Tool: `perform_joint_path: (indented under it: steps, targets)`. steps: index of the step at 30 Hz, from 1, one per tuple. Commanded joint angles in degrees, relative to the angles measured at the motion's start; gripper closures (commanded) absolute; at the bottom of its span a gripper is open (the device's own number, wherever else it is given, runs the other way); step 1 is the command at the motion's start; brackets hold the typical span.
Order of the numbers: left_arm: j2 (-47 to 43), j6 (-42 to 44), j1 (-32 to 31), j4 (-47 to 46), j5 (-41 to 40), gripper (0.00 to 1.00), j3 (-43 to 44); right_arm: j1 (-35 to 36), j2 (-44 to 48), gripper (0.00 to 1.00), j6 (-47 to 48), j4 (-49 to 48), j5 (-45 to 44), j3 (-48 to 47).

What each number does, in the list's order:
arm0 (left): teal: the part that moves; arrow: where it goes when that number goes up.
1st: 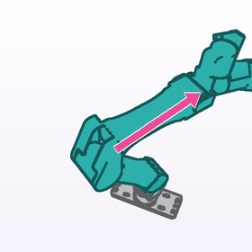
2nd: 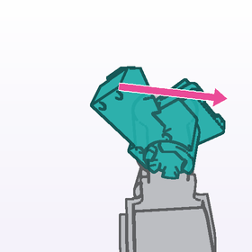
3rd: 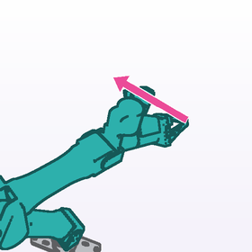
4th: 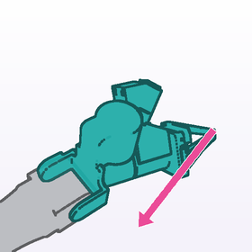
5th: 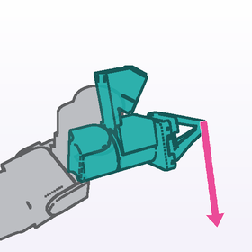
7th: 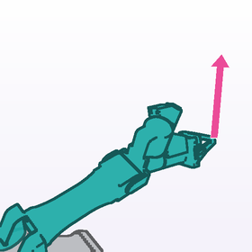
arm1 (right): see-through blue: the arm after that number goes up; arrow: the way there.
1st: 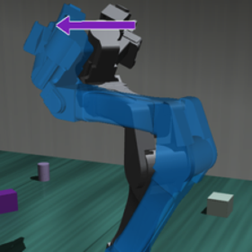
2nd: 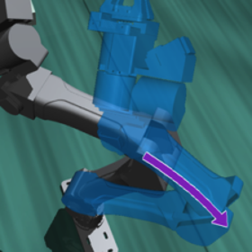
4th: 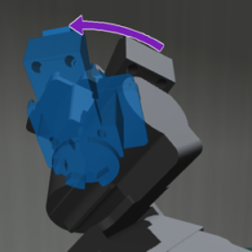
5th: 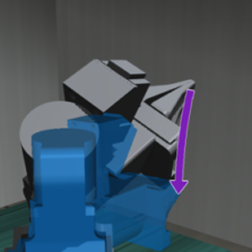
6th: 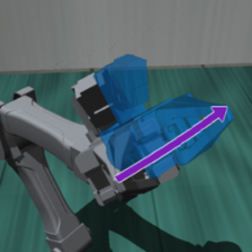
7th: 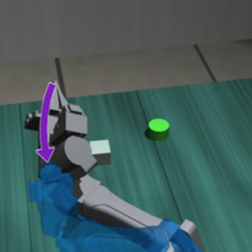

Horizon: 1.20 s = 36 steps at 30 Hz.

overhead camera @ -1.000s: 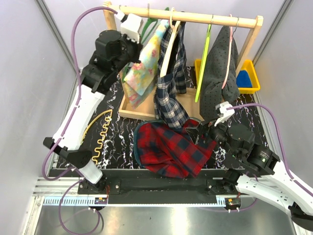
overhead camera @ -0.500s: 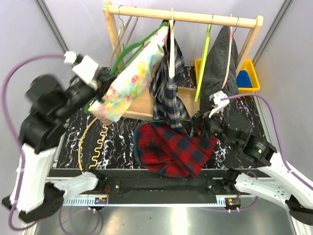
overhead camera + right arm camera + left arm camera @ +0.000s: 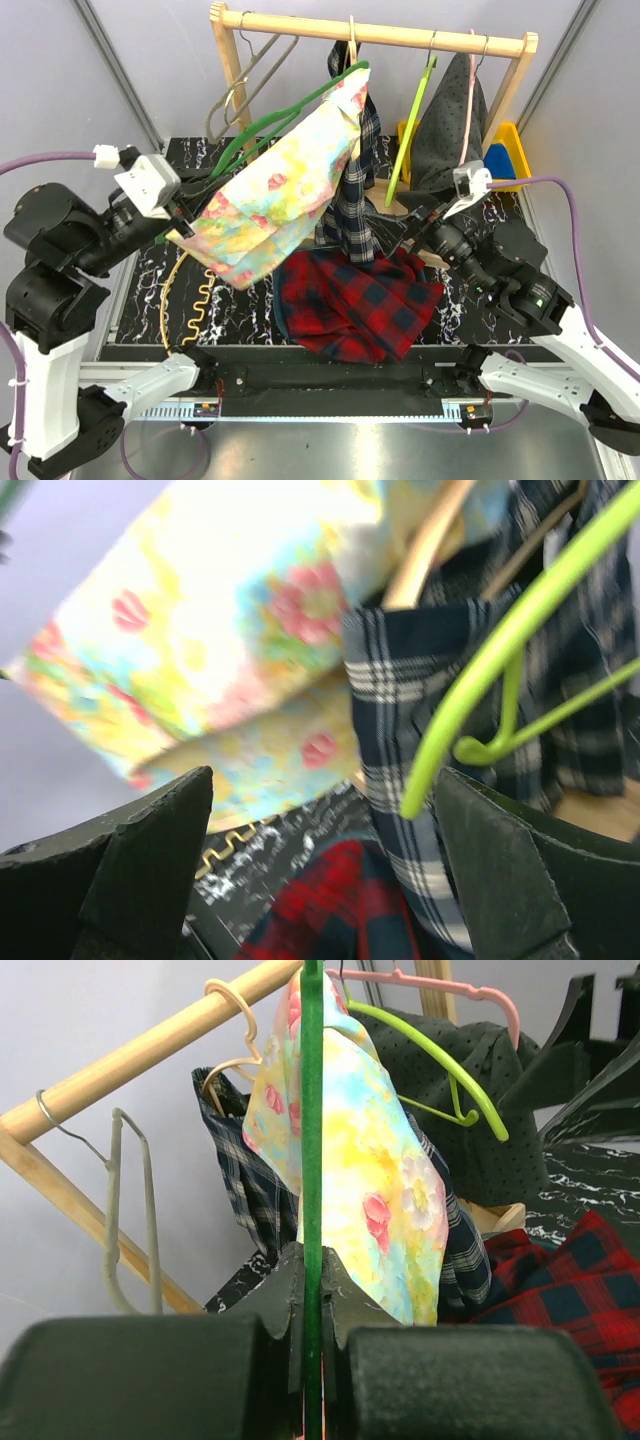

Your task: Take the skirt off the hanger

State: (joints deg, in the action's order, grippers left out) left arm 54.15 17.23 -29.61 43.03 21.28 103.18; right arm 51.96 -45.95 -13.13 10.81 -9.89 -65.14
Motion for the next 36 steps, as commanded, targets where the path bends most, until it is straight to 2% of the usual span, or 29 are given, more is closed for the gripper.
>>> perform_joint_path:
  steps: [1, 7, 12, 26, 36]
  targets:
    - [1.13, 2.62, -0.10, -5.59, 0.96, 1.00, 4.48, -0.02, -0.19, 0.00, -2.25, -9.65, 2.68, -1.48]
    - [0.78, 8.69, -0.10, -3.48, -3.87, 1.00, 10.81, -0.11, -4.58, 0.00, -1.38, -14.76, 5.66, -3.05]
    - [-1.68, 8.08, -0.10, -3.74, -4.40, 1.00, 9.85, -0.11, -9.15, 0.00, -0.06, -16.26, 11.19, -6.22]
    - [-1.86, 7.73, -0.10, -5.31, -0.01, 1.00, 8.10, -1.95, -15.30, 0.00, -2.08, -23.28, 17.62, -11.14]
    - [0.08, 5.70, -0.10, -7.34, 3.51, 1.00, 8.44, -9.86, -21.10, 0.00, -15.08, -38.92, 27.29, -8.07]
